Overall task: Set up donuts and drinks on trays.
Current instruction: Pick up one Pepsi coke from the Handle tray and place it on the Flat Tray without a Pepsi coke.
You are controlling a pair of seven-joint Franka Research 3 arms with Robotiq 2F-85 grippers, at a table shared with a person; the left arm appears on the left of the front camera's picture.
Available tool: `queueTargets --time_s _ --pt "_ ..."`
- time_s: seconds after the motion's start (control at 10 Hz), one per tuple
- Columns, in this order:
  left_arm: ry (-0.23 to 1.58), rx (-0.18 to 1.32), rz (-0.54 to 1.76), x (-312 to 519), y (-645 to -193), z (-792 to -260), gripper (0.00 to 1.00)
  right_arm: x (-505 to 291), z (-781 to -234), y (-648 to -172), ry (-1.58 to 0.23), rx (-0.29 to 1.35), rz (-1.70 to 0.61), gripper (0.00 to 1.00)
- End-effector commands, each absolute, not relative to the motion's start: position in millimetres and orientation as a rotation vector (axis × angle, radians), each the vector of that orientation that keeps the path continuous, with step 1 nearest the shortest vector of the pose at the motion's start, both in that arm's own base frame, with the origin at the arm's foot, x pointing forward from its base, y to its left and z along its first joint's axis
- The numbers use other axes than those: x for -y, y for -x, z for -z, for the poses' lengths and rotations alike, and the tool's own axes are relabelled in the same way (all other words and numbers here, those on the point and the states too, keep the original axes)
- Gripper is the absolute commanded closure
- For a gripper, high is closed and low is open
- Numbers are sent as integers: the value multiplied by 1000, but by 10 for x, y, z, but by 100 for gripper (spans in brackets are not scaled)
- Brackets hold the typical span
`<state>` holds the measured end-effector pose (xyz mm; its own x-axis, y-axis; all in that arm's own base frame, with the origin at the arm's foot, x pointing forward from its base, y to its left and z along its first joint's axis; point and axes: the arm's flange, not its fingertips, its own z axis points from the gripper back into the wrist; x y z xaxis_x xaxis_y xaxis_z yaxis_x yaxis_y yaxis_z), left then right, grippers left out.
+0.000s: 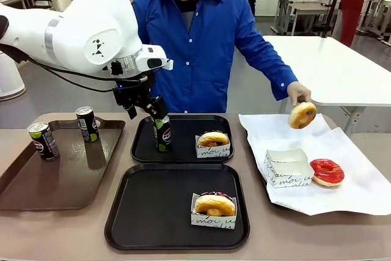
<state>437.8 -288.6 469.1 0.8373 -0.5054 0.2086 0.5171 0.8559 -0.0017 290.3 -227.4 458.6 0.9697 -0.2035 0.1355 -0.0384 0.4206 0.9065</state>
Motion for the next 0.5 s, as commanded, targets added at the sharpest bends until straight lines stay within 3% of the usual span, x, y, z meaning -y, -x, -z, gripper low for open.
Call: queueTargets --time_s 0.0,0.2,0.4 --pt "59 206 541 2885 -4375 -4697 0 2276 -4595 -2904 -1148 250 93 0" --pt "124 313 447 2306 -4178 -5395 0 2276 -4595 -2904 -1148 250 93 0" --pt "148 204 354 1538 -4343 -5711 0 2276 -4595 -2904 -1148 250 93 0"
